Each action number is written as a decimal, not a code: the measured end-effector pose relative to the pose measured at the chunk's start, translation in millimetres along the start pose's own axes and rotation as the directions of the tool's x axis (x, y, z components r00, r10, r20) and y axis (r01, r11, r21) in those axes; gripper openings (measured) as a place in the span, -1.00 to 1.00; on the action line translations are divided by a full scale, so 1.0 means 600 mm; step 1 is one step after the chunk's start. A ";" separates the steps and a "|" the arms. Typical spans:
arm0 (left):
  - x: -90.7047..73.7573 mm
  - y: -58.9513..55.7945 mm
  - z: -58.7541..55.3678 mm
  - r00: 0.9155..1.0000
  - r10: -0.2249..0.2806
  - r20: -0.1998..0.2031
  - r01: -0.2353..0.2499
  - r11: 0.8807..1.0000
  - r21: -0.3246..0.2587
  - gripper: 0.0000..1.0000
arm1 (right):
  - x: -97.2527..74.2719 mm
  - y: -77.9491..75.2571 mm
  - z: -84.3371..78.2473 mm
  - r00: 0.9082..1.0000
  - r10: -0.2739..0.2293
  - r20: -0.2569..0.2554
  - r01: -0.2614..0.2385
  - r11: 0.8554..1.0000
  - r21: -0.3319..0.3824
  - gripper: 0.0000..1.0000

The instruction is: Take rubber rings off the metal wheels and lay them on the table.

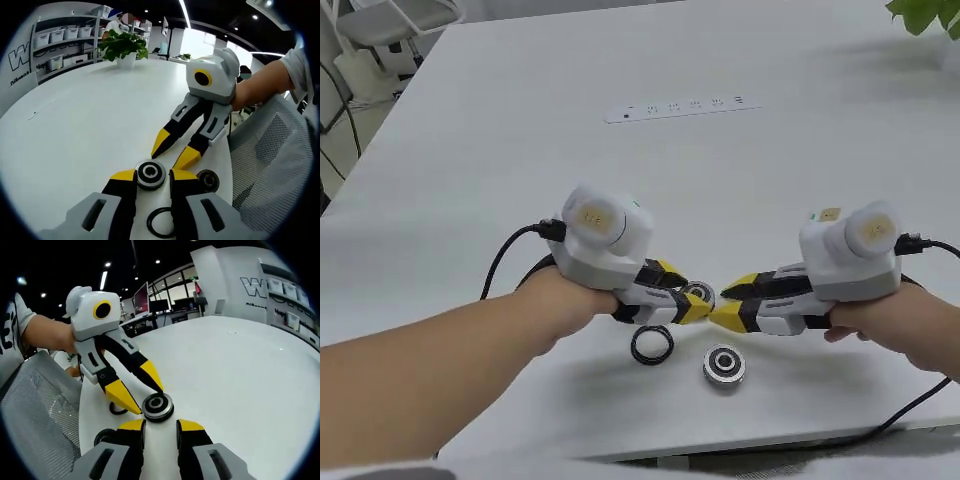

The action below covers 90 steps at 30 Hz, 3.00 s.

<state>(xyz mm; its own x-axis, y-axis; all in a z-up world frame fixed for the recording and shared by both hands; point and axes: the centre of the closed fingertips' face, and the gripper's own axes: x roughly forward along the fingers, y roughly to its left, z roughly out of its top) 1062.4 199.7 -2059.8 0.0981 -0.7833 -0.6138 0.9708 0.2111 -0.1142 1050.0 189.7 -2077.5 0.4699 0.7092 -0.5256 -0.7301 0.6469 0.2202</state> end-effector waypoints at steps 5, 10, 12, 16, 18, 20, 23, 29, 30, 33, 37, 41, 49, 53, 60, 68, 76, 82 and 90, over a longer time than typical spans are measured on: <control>0.001 0.000 -0.001 1.000 0.009 -0.010 -0.009 0.999 0.036 -0.67 | 0.000 -0.001 0.000 1.000 -0.001 0.001 0.001 1.000 -0.001 -0.57; 0.005 -0.005 -0.002 0.999 0.023 -0.031 -0.019 0.993 0.112 -0.76 | 0.001 -0.001 0.001 1.000 -0.002 0.002 0.002 1.000 -0.002 -0.57; 0.005 -0.005 -0.002 0.999 0.031 -0.034 -0.027 0.993 0.116 -0.78 | 0.002 0.000 0.001 1.000 -0.003 0.001 0.003 1.000 -0.004 -0.56; 0.005 -0.002 -0.002 0.999 0.039 -0.037 -0.034 0.991 0.130 -0.82 | 0.002 0.000 0.001 1.000 -0.003 0.000 0.003 1.000 -0.006 -0.56; 0.005 -0.002 -0.002 0.999 0.041 -0.034 -0.037 0.991 0.130 -0.82 | 0.002 0.002 0.001 1.000 -0.001 0.000 0.001 1.000 -0.005 -0.56; 0.003 0.001 -0.003 0.998 0.049 -0.030 -0.045 0.990 0.133 -0.85 | 0.003 0.004 0.003 1.000 0.005 0.005 -0.005 1.000 -0.002 -0.57; 0.005 0.001 -0.002 0.998 0.050 -0.025 -0.046 0.990 0.131 -0.85 | 0.006 0.006 0.003 1.000 0.006 0.001 -0.006 1.000 -0.012 -0.57; 0.006 0.000 -0.002 0.998 0.057 -0.018 -0.054 0.990 0.127 -0.85 | 0.014 0.011 0.006 1.000 0.007 -0.002 -0.007 1.000 -0.027 -0.55; 0.006 0.000 -0.002 0.998 0.058 -0.015 -0.055 0.991 0.125 -0.85 | 0.015 0.011 0.006 1.000 0.007 -0.001 -0.007 1.000 -0.026 -0.54; 0.006 0.000 -0.001 0.998 0.062 -0.009 -0.060 0.991 0.119 -0.85 | 0.015 0.007 0.007 1.000 -0.003 -0.001 0.003 1.000 -0.031 -0.56; 0.006 -0.001 -0.001 0.998 0.068 -0.004 -0.067 0.991 0.117 -0.85 | 0.013 0.009 0.006 1.000 -0.005 -0.003 0.005 0.999 -0.037 -0.58; 0.006 -0.001 -0.001 0.998 0.070 -0.003 -0.069 0.991 0.114 -0.85 | 0.008 0.006 0.002 1.000 -0.013 -0.011 0.013 0.998 -0.057 -0.65; 0.006 -0.001 -0.001 0.997 0.080 -0.002 -0.079 0.991 0.110 -0.85 | 0.002 0.001 -0.006 0.999 -0.026 -0.020 0.026 1.000 -0.014 -1.00; 0.006 -0.001 -0.001 0.997 0.082 0.002 -0.082 0.991 0.109 -0.85 | 0.002 0.001 -0.006 0.999 -0.030 -0.022 0.030 0.999 -0.014 -1.00; 0.007 0.000 -0.001 0.996 0.087 0.003 -0.087 0.990 0.112 -0.85 | 0.002 -0.005 -0.004 0.999 -0.036 -0.017 0.036 0.999 0.011 -1.00; 0.006 0.000 0.000 0.996 0.088 0.008 -0.089 0.990 0.114 -0.85 | -0.002 -0.006 0.000 0.999 -0.033 0.009 0.032 0.997 0.069 -1.00; 0.006 -0.001 0.000 0.996 0.089 0.009 -0.090 0.990 0.113 -0.85 | -0.006 -0.010 0.006 0.999 -0.039 0.036 0.035 0.993 0.110 -1.00; 0.007 -0.002 -0.001 0.996 0.091 0.008 -0.091 0.990 0.110 -0.86 | -0.008 -0.012 0.020 0.996 -0.048 0.077 0.036 0.987 0.158 -1.00; 0.007 -0.003 -0.001 0.996 0.094 0.007 -0.095 0.989 0.112 -0.86 | -0.008 -0.003 0.025 0.995 -0.043 0.088 0.028 0.987 0.157 -1.00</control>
<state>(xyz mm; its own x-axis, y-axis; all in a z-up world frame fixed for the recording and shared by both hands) 1061.1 196.6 -2062.6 0.1908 -0.7643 -0.6160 0.9755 0.2175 0.0323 1056.5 189.0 -2063.0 0.5426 0.7028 -0.4601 -0.6291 0.7029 0.3318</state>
